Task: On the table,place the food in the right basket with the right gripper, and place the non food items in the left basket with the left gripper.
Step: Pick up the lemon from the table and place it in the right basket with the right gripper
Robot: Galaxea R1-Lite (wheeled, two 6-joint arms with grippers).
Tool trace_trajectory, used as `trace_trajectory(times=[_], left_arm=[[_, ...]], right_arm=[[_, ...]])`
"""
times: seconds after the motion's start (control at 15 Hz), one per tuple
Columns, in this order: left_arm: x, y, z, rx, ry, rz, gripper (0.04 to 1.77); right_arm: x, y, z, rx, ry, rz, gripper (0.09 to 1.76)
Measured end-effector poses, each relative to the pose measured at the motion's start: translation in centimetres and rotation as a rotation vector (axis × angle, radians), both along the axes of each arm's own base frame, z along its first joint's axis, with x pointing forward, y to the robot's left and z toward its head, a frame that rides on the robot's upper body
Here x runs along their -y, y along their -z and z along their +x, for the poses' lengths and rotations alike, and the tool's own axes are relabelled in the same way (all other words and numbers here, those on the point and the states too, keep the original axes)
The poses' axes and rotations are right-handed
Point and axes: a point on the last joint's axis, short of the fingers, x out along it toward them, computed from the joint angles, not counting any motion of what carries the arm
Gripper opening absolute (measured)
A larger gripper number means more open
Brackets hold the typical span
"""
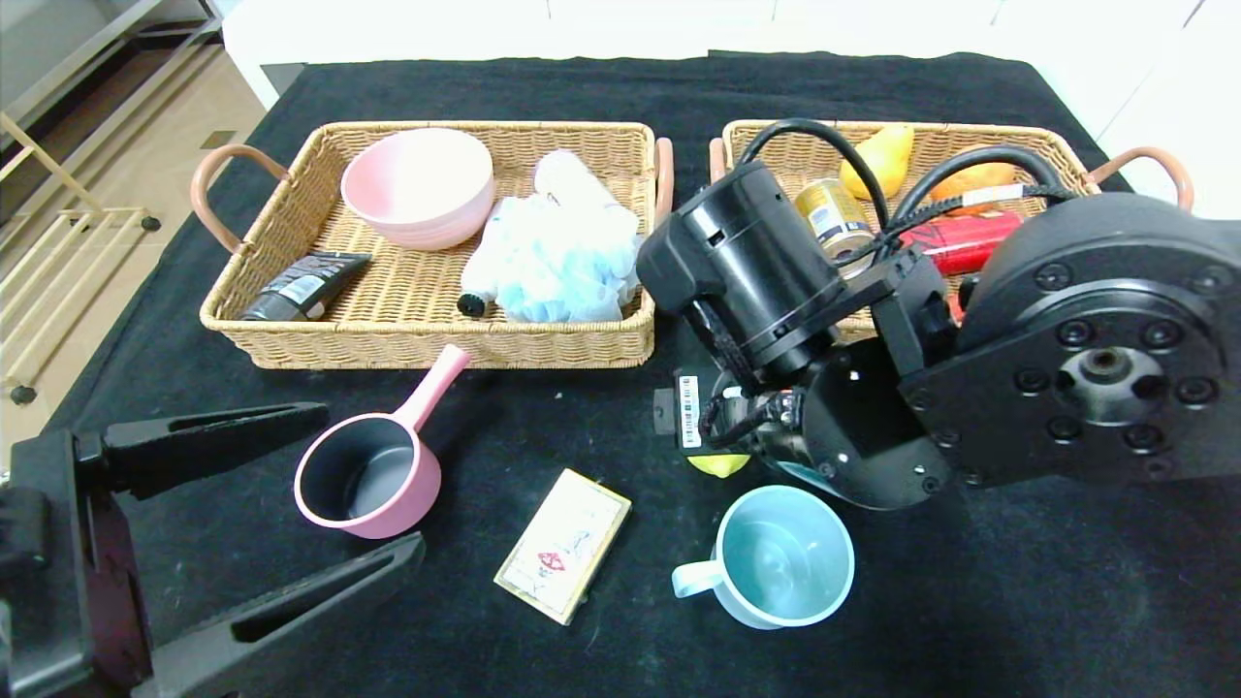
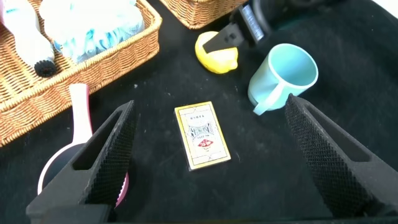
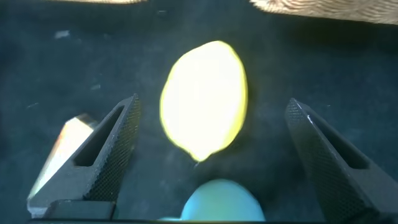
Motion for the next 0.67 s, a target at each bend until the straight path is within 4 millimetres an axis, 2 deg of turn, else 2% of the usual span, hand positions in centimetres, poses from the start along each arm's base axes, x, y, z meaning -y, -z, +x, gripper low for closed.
trace_trajectory(times=[0.67], left_arm=[[0.0, 0.0, 0.0, 0.005, -0.001, 0.002, 1.72]], right_arm=[[-0.5, 1.5, 2.5, -0.008, 0.069, 0.0, 1.7]])
